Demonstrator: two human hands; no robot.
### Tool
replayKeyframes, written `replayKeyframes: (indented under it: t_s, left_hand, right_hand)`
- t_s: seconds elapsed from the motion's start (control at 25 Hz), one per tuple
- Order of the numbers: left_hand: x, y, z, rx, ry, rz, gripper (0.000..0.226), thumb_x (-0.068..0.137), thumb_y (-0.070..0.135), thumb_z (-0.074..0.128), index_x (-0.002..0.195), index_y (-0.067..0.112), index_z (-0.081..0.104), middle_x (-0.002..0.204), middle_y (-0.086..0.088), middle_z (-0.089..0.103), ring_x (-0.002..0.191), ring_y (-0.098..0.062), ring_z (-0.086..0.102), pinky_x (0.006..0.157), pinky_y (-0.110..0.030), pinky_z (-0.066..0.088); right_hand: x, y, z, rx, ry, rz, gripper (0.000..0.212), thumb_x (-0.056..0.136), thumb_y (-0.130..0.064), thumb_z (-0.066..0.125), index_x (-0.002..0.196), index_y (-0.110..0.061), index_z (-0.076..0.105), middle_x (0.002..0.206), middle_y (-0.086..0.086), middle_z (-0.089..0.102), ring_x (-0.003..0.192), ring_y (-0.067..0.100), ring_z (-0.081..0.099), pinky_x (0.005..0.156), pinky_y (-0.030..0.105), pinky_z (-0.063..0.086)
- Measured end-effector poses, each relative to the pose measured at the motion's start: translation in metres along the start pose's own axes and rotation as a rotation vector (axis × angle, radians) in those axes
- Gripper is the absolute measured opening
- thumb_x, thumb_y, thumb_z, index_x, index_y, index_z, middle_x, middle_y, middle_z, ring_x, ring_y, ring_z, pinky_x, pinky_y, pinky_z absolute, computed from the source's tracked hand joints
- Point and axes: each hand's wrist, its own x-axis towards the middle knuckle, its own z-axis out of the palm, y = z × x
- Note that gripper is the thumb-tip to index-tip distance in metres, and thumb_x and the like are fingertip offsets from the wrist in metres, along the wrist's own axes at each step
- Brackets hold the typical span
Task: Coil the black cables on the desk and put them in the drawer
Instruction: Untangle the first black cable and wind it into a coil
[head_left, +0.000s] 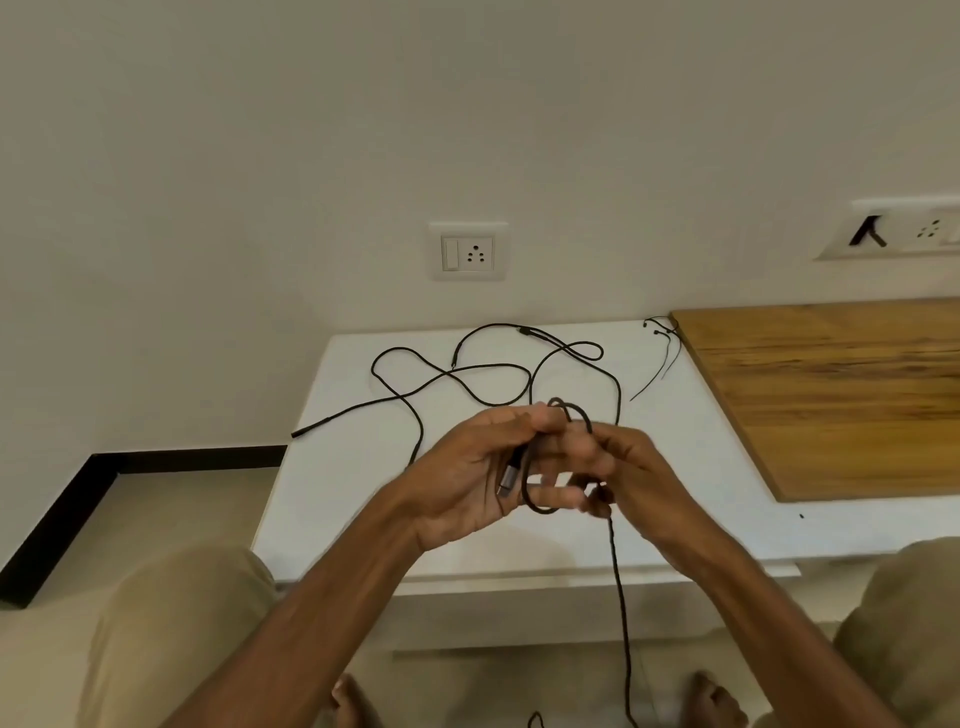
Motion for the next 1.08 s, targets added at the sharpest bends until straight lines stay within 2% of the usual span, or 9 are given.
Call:
replayKeyframes:
  t_s: [0.08,0.12,0.32,0.48,0.6,0.68,0.76,0.88,1.08]
  left_hand:
    - [0.002,-0.001,0.000,-0.035,-0.027,0.088,0.027,0.110,0.014,0.033,0.090,0.009,0.050,0.137,-0.029,0.058,0.134,-0.039,0.053,0.110,-0.050,0.046]
    - [0.003,0.000,-0.001,-0.030,-0.028,0.122,0.026,0.110,0.015,0.031,0.092,0.009,0.048,0.145,-0.030,0.050,0.140,-0.040,0.046,0.115,-0.055,0.036]
    - [0.004,0.006,-0.027,0.183,0.235,0.270,0.027,0.111,0.017,0.030,0.095,0.010,0.051,0.145,-0.018,0.056,0.139,-0.031,0.050,0.114,-0.067,0.032]
    - [0.007,0.001,-0.039,0.460,0.384,0.223,0.029,0.111,0.022,0.032,0.093,0.015,0.053,0.128,-0.012,0.070,0.132,-0.020,0.058,0.114,-0.058,0.036]
    - [0.009,-0.006,-0.031,0.687,0.351,0.098,0.028,0.111,0.019,0.033,0.094,0.014,0.055,0.095,-0.010,0.078,0.099,-0.008,0.071,0.089,-0.038,0.047]
    - [0.008,-0.009,-0.024,0.820,0.320,0.028,0.032,0.110,0.017,0.036,0.097,0.009,0.065,0.071,-0.001,0.071,0.068,-0.002,0.061,0.067,-0.024,0.041]
    - [0.007,-0.012,-0.019,0.838,0.233,-0.024,0.038,0.110,0.018,0.035,0.094,0.006,0.066,0.057,-0.005,0.063,0.071,-0.011,0.067,0.067,-0.026,0.044]
    - [0.004,-0.010,-0.014,0.644,0.104,-0.048,0.046,0.113,0.020,0.027,0.107,-0.003,0.066,0.043,-0.002,0.042,0.097,-0.040,0.074,0.091,-0.048,0.045]
    - [0.001,-0.005,-0.006,0.422,0.037,-0.051,0.049,0.112,0.017,0.020,0.118,-0.001,0.065,0.045,0.000,0.015,0.093,-0.039,0.074,0.079,-0.024,0.049]
  right_hand:
    - [-0.001,0.001,0.005,-0.020,-0.092,0.064,0.033,0.109,-0.019,0.042,0.097,-0.018,0.073,0.081,0.009,0.076,0.064,0.024,0.063,0.053,0.031,0.046]
    - [-0.002,0.003,0.007,-0.021,-0.140,0.103,0.032,0.109,-0.020,0.040,0.102,-0.015,0.071,0.083,0.013,0.076,0.066,0.027,0.064,0.058,0.034,0.050]
    - [-0.015,0.005,0.012,-0.152,-0.412,0.175,0.035,0.111,-0.025,0.038,0.116,-0.011,0.070,0.071,0.014,0.065,0.062,0.026,0.062,0.066,0.038,0.056]
    - [-0.020,-0.013,0.008,-0.142,-0.485,0.130,0.022,0.106,-0.022,0.051,0.116,-0.016,0.070,0.061,0.002,0.048,0.053,0.012,0.046,0.058,0.034,0.051]
    - [-0.018,-0.022,-0.009,-0.115,-0.404,0.059,0.023,0.105,-0.014,0.053,0.110,-0.014,0.076,0.061,-0.002,0.046,0.055,0.012,0.038,0.051,0.029,0.033]
    - [-0.018,-0.025,-0.019,-0.099,-0.347,-0.009,0.025,0.104,-0.009,0.053,0.107,-0.009,0.078,0.065,0.001,0.056,0.054,0.009,0.039,0.049,0.023,0.029]
    - [-0.017,-0.027,-0.024,-0.131,-0.276,-0.059,0.022,0.101,-0.011,0.058,0.099,-0.009,0.079,0.062,0.002,0.060,0.051,0.007,0.040,0.049,0.016,0.032]
    - [-0.015,-0.029,-0.029,-0.217,-0.077,-0.150,0.016,0.090,-0.027,0.068,0.087,-0.017,0.080,0.059,-0.002,0.065,0.051,0.004,0.050,0.053,0.013,0.040]
    - [-0.008,-0.021,-0.026,-0.205,0.231,-0.282,0.007,0.079,-0.027,0.079,0.082,-0.021,0.079,0.076,-0.001,0.077,0.065,0.014,0.070,0.063,0.018,0.056]
